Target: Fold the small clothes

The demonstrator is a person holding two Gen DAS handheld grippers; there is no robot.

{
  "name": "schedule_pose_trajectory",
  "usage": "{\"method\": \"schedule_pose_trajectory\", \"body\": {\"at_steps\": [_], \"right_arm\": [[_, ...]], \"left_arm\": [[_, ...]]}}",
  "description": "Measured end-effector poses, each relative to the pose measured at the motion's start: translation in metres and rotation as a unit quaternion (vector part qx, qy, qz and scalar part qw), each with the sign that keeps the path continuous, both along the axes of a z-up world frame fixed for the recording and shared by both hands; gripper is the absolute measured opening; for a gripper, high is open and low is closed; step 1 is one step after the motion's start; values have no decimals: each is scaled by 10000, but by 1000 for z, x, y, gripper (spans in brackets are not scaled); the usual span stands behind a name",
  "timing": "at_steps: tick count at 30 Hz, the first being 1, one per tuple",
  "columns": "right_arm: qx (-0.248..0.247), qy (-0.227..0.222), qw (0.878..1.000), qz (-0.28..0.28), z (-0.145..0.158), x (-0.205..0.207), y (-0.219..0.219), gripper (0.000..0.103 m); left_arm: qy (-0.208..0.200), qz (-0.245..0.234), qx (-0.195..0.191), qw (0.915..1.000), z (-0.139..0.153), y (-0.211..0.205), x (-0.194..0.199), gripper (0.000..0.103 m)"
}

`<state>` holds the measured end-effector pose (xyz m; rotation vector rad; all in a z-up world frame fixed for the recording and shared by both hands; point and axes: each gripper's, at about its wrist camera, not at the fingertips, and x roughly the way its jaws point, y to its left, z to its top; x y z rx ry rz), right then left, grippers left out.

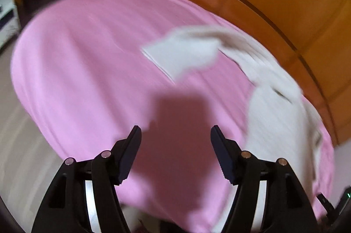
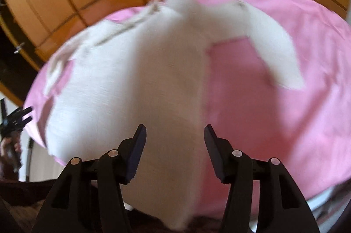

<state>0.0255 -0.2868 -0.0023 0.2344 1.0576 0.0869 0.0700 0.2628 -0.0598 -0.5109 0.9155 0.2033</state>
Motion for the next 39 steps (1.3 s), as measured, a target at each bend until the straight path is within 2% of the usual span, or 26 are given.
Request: {"method": "schedule_pose_trajectory", "body": {"at_steps": [3, 5, 6, 8, 10, 11, 12, 13, 14, 15, 16, 18, 21, 24, 26, 28, 31, 34, 36, 37, 39], "right_arm": [[156, -17, 9989, 433, -8, 22, 40, 54], [213, 38, 9979, 605, -19, 38, 69, 54], [273, 68, 9972, 694, -25, 44, 80, 54], [299, 92, 9957, 867, -32, 55, 102, 54], [344, 94, 9942, 1018, -34, 62, 120, 54], [342, 103, 9934, 1093, -36, 65, 129, 54], [326, 114, 9929, 1137, -36, 66, 134, 54], [309, 156, 9924, 1181, -39, 68, 139, 54], [295, 209, 9923, 1188, -42, 70, 142, 54], [279, 260, 9923, 1177, -46, 72, 144, 54], [263, 336, 9926, 1140, -51, 74, 145, 54], [291, 401, 9929, 1082, -55, 75, 143, 54], [354, 446, 9931, 1027, -58, 77, 140, 54], [361, 460, 9932, 1004, -60, 80, 140, 54], [349, 452, 9935, 984, -61, 80, 141, 54], [363, 437, 9937, 962, -61, 80, 141, 54], [432, 422, 9940, 909, -62, 80, 140, 54], [432, 426, 9941, 897, -63, 81, 140, 54], [430, 430, 9941, 895, -64, 81, 140, 55], [456, 433, 9939, 907, -64, 81, 140, 57], [465, 427, 9938, 916, -63, 81, 140, 58]], "left_arm": [[-220, 213, 58, 9995, 1, 21, 16, 66], [-251, 241, 328, 9989, 0, 26, 28, 78], [-197, 220, 545, 9981, -4, 29, 40, 81], [-107, 193, 680, 9974, -11, 37, 59, 81], [-22, 265, 430, 9987, -21, 53, 78, 82], [-29, 241, 168, 9996, -25, 60, 84, 81], [10, 258, -133, 9996, -30, 66, 91, 79], [59, 249, -323, 9992, -35, 69, 97, 59], [111, 161, -496, 9986, -41, 70, 102, 24], [250, 108, -491, 9984, -47, 70, 108, 13], [232, 70, -451, 9987, -49, 70, 110, 8], [162, -24, -458, 9988, -41, 68, 111, 7], [-196, -59, -437, 9988, -1, 80, 106, 6], [-387, 88, -137, 9991, 43, 106, 102, 6], [-379, 273, 113, 9988, 64, 127, 104, 6], [-180, 594, 519, 9967, 80, 151, 106, 5], [165, 1031, 614, 9926, 81, 186, 107, 5], [687, 1126, 683, 9889, 56, 196, 113, 6], [1110, 1031, 437, 9875, 33, 197, 117, 7], [1316, 1094, 320, 9847, 22, 195, 118, 10], [1500, 1387, 325, 9784, 12, 196, 113, 11]]}}
